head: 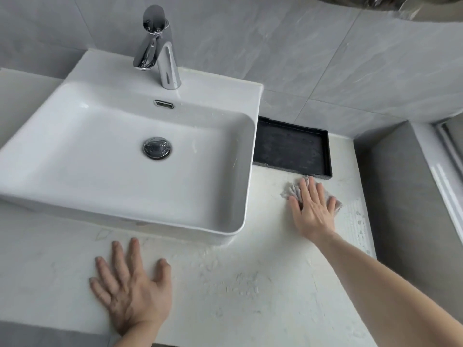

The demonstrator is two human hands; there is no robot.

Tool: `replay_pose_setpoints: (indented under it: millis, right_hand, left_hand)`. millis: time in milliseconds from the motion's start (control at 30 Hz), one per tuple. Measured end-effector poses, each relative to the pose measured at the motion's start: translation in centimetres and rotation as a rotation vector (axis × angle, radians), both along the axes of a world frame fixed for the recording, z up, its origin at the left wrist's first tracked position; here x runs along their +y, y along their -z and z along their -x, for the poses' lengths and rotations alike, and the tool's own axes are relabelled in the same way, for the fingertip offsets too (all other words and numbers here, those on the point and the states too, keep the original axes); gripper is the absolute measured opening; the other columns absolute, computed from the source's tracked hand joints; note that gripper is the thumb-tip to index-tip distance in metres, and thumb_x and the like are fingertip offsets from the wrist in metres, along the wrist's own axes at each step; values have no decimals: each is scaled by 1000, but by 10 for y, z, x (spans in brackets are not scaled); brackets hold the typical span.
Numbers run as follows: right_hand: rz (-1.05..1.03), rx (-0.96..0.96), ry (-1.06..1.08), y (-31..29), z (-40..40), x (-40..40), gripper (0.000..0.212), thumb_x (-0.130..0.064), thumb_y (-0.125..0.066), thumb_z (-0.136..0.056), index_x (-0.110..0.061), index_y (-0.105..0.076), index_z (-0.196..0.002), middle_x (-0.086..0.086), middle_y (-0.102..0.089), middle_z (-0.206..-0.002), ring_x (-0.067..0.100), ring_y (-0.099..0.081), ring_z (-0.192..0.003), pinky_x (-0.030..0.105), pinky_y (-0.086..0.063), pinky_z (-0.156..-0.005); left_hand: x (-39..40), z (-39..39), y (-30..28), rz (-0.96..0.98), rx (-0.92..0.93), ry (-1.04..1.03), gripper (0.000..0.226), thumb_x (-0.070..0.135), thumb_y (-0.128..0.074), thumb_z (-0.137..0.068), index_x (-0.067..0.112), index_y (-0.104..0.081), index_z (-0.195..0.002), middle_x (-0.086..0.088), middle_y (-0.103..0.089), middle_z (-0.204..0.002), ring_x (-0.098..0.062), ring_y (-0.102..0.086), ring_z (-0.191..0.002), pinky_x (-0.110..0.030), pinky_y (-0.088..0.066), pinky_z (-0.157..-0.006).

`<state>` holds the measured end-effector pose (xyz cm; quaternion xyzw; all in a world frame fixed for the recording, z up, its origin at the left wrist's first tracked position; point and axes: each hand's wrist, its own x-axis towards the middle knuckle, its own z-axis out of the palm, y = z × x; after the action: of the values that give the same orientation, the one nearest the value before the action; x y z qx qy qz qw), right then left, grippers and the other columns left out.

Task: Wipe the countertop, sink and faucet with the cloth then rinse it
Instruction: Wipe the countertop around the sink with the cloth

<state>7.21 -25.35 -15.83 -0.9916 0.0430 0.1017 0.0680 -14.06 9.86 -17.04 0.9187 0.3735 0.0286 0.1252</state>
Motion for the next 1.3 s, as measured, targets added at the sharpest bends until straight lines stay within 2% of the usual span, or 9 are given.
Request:
replay_pose_setpoints:
  millis: [200,500,633,800,1000,1100,1167,1200,1300]
  right_hand:
    - [-96,19,175,-6,0,12,80,-65,-22,-101,-26,3,-166,1,3,-175,26,7,-161,60,3,-127]
    - [-248,-81,-206,1,4,137,61,-27,-26,-107,-24,-12,-166,-4,-10,-175,23,-1,-162,54,2,-129]
    - [-242,-86,-258,4,4,102,61,-37,-27,-108,-30,-10,-167,-9,-5,-175,19,3,-162,50,7,-130]
    - [-216,-154,-30,7,4,18,61,-39,-26,-108,-32,-13,-166,-10,-10,-174,17,0,-162,49,4,-130]
    - [-315,-229,429,0,16,-93,52,-22,-26,-111,-19,-30,-162,1,-25,-171,26,-14,-161,51,-8,-131]
    - [-419,-359,553,-14,20,-83,46,-21,-28,-111,-20,-44,-154,3,-47,-160,31,-35,-153,47,-28,-126]
    - [-524,-451,388,-20,17,-51,46,-12,-29,-107,-30,-54,-141,-5,-60,-145,26,-54,-136,44,-41,-115]
    - [-559,-458,272,-20,14,-32,48,-9,-30,-105,-35,-55,-137,-8,-60,-143,22,-57,-133,48,-41,-115]
    - [-555,-309,29,-14,4,32,44,-21,-28,-112,-27,-47,-151,-2,-39,-166,21,-28,-157,51,-11,-130]
  left_hand:
    - [0,2,6,-6,-1,6,86,64,-38,-82,29,-31,-160,-4,-19,-172,-35,-5,-159,-60,-2,-126]
    - [-1,1,6,-35,-28,-8,87,66,-37,-80,28,-35,-159,-5,-23,-171,-34,-10,-158,-58,-3,-125]
    - [0,0,7,-39,-28,1,86,66,-37,-81,28,-35,-158,-5,-23,-171,-34,-10,-158,-59,-4,-124]
    - [1,2,7,-42,-8,0,85,66,-35,-82,29,-33,-159,-4,-20,-171,-32,-7,-158,-58,-1,-125]
    - [0,1,7,-36,5,4,84,65,-36,-83,29,-32,-159,-4,-19,-171,-32,-6,-158,-58,-1,-125]
    - [-1,0,5,-29,4,-4,84,65,-36,-83,29,-32,-159,-4,-20,-171,-32,-6,-158,-58,-1,-125]
    - [-1,0,5,-27,6,-5,85,66,-36,-83,29,-33,-159,-4,-20,-171,-32,-7,-158,-58,-1,-125]
    - [-1,1,4,-27,9,-4,85,66,-35,-83,29,-33,-159,-4,-20,-171,-32,-7,-158,-58,-1,-125]
    - [-1,1,4,-30,7,-3,85,68,-34,-83,29,-32,-159,-4,-19,-171,-32,-6,-158,-57,0,-125]
